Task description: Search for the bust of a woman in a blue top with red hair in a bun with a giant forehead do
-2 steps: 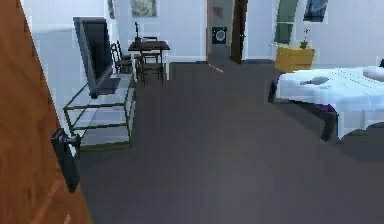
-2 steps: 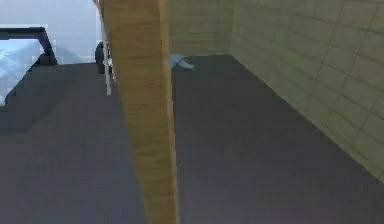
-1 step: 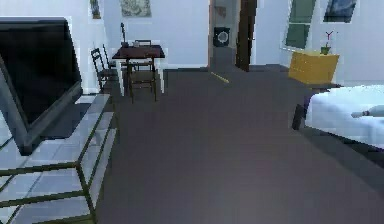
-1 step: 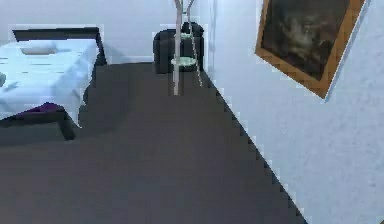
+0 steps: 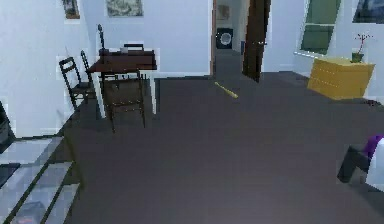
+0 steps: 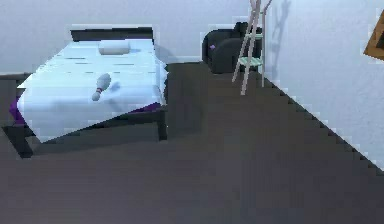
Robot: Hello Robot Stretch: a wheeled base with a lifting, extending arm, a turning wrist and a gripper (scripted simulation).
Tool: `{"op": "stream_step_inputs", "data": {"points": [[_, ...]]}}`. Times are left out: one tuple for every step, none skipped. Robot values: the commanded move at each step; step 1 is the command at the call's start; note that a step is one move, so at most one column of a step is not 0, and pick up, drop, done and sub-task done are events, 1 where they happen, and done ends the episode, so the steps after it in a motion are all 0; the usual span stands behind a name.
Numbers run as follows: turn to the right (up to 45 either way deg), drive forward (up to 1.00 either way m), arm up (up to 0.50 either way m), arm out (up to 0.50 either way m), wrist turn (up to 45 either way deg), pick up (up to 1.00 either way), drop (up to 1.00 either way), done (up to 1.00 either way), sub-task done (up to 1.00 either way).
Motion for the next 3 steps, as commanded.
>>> {"op": "stream_step_inputs", "data": {"points": [[0.0,1.00,0.00,0.00,0.0,0.00,0.00,0.00,0.00],[3.0,0.00,0.00,0.00,0.0,0.00,0.00,0.00,0.00],[0.0,1.00,0.00,0.00,0.0,0.00,0.00,0.00,0.00]]}}
